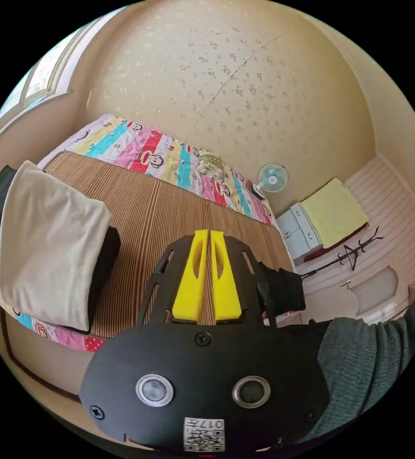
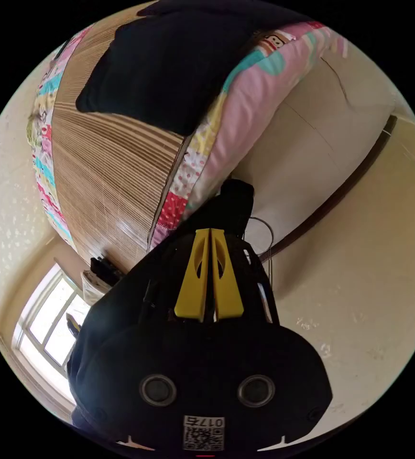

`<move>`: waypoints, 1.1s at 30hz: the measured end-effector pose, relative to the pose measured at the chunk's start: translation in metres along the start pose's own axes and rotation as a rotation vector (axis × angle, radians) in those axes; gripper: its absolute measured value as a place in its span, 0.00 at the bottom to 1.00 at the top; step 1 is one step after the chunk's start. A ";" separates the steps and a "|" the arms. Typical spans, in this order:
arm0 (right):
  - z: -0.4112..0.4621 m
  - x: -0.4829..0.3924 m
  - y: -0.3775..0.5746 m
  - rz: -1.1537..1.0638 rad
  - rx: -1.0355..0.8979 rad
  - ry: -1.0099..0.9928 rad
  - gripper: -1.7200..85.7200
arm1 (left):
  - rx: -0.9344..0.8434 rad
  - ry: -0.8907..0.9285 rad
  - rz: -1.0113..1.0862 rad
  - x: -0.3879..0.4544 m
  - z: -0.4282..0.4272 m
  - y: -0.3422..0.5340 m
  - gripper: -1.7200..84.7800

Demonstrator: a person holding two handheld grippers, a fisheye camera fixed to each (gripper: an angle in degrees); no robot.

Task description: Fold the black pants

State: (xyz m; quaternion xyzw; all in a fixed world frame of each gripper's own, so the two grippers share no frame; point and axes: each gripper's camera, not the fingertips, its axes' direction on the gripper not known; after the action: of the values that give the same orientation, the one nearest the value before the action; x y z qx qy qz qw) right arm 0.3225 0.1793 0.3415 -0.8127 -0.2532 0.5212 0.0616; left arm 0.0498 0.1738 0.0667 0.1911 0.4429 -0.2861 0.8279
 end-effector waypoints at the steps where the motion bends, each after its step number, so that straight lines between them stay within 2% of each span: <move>1: -0.003 0.000 -0.005 0.010 0.014 -0.019 0.03 | 0.008 0.018 0.031 0.018 0.012 0.007 0.01; 7: -0.049 0.009 -0.065 0.079 0.152 -0.184 0.05 | -0.011 0.095 0.070 0.089 0.098 0.060 0.01; 10: -0.077 0.030 -0.089 0.148 0.264 -0.380 0.08 | -0.016 0.110 0.041 0.107 0.133 0.084 0.01; 15: -0.093 0.086 -0.119 0.364 0.425 -0.683 0.12 | -0.030 0.014 0.037 0.113 0.151 0.110 0.01; 17: -0.090 0.101 -0.127 0.425 0.447 -0.741 0.14 | -0.033 -0.064 -0.007 0.099 0.147 0.121 0.01; 22: -0.081 0.126 -0.156 0.443 0.442 -0.708 0.18 | -0.081 -0.205 -0.087 0.066 0.153 0.139 0.01; 25: -0.071 0.138 -0.169 0.427 0.438 -0.725 0.18 | -0.200 -0.320 -0.006 0.059 0.171 0.134 0.01; 28: -0.072 0.152 -0.177 0.460 0.412 -0.667 0.14 | -0.186 -0.474 0.018 0.052 0.173 0.120 0.01; 31: -0.105 0.159 -0.180 0.365 0.462 -0.592 0.08 | -0.113 -0.448 -0.056 0.031 0.172 0.102 0.01; 33: -0.152 0.155 -0.172 0.178 0.615 -0.586 0.06 | -0.061 -0.401 -0.142 0.011 0.176 0.096 0.01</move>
State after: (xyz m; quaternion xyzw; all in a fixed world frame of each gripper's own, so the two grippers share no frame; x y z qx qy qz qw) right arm 0.4475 0.4263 0.3463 -0.5929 -0.0217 0.7843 0.1812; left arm 0.2259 0.1433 0.1575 0.0736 0.2901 -0.3626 0.8826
